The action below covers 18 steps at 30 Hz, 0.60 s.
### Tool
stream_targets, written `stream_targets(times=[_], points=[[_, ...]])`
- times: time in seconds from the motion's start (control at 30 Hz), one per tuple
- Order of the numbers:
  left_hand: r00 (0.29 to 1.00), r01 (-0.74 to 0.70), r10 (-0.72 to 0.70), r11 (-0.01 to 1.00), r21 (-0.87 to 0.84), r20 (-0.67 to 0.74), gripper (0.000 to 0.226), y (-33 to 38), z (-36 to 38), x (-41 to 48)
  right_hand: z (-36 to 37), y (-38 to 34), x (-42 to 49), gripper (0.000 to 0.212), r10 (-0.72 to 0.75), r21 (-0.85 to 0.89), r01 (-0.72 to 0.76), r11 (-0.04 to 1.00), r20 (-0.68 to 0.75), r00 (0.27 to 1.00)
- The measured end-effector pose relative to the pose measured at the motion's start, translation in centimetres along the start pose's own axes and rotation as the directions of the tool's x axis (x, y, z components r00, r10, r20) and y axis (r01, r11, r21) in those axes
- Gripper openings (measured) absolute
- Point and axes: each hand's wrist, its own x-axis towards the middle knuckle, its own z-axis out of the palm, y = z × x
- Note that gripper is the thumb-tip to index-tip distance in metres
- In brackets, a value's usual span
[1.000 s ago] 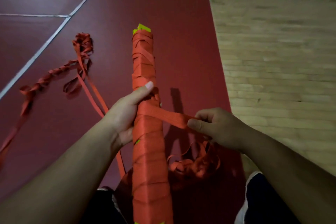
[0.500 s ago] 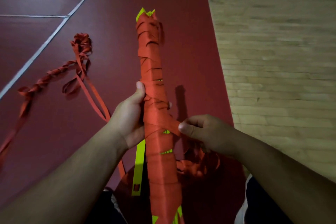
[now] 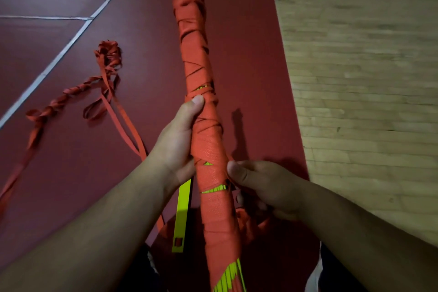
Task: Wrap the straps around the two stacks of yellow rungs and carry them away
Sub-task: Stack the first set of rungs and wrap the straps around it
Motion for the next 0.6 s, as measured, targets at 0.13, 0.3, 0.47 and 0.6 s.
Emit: stream_targets(times=[0.13,0.3,0.47,0.6], points=[[0.998,0.025,-0.028,0.998,0.057,0.054,0.064,0.8,0.4,-0.4,-1.0,0.0,0.5,0.049,-0.136,-0.184,0.118,0.976,-0.089,0.987],[1.000,-0.001,0.001,0.950,0.311,0.000,0.038,0.1,1.1,-0.9,-1.0,0.7,0.7,0.044,-0.224,-0.510,0.151,0.847,-0.083,0.971],[0.998,0.059,-0.060,0.995,0.075,0.010,0.027,0.1,1.5,-0.8,-1.0,0.0,0.2,0.079,-0.156,-0.341,0.137,0.930,-0.028,0.987],[0.998,0.066,-0.066,0.997,-0.025,-0.002,0.034,0.4,1.2,-0.5,-1.6,-0.5,-0.6,0.039,-0.108,-0.190,0.120,0.974,0.069,0.992]])
